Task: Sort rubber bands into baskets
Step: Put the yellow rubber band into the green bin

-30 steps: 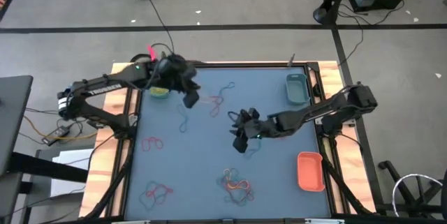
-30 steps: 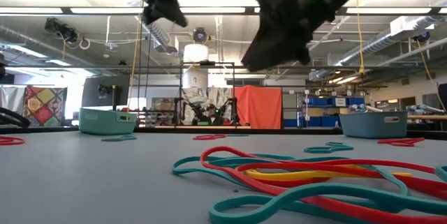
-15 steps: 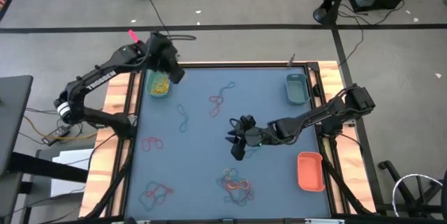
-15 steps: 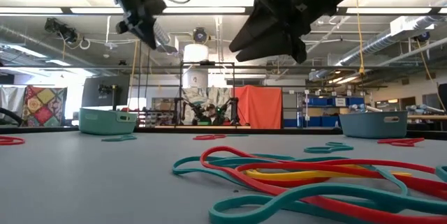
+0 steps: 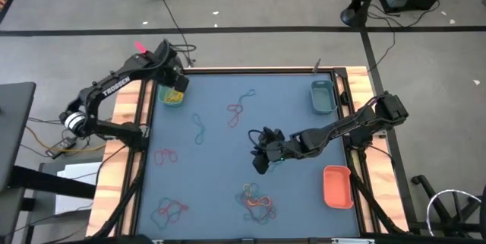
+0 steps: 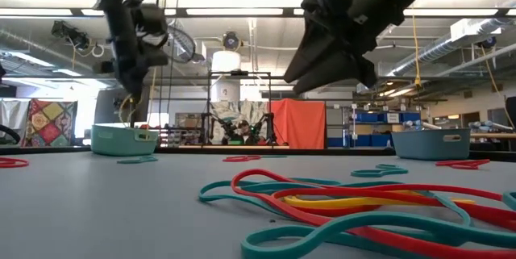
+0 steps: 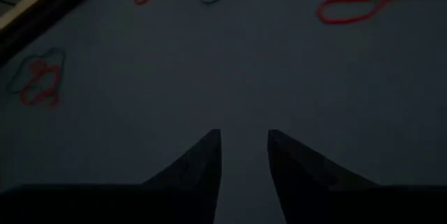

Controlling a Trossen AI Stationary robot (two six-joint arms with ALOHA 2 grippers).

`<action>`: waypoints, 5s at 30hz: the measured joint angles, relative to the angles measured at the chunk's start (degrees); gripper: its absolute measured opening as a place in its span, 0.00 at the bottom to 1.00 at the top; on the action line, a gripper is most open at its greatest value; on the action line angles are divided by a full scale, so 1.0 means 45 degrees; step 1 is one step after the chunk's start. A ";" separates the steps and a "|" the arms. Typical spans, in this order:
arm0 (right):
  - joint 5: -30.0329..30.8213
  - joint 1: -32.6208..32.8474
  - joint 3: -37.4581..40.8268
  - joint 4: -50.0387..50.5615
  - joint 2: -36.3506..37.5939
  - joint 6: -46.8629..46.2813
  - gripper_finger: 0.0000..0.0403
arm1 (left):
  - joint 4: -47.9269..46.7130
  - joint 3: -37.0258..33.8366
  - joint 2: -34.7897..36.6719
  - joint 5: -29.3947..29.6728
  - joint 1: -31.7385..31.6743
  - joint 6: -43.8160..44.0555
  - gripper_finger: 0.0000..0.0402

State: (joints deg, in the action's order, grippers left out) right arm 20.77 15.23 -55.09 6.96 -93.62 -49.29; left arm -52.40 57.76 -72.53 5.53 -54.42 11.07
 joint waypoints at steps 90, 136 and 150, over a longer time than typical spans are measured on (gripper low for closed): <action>-0.3801 0.1274 -0.5099 0.3014 -0.6055 0.7413 0.03 | 0.6314 -0.3261 0.3546 -0.2572 1.1898 0.3317 0.33; 0.0842 -0.0856 -0.5017 0.3814 0.0850 0.7333 0.01 | 1.7768 -0.3251 -0.1753 -0.2812 1.2118 0.2308 0.08; 0.0362 -0.0881 -0.4931 0.3886 0.0850 0.4916 0.26 | 1.2496 -0.2790 0.0504 -0.1447 0.9840 0.2540 0.01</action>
State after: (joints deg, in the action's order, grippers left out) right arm 22.40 11.27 -77.28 24.44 -89.80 -27.17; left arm 3.83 45.21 -70.27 -0.98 -10.14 22.50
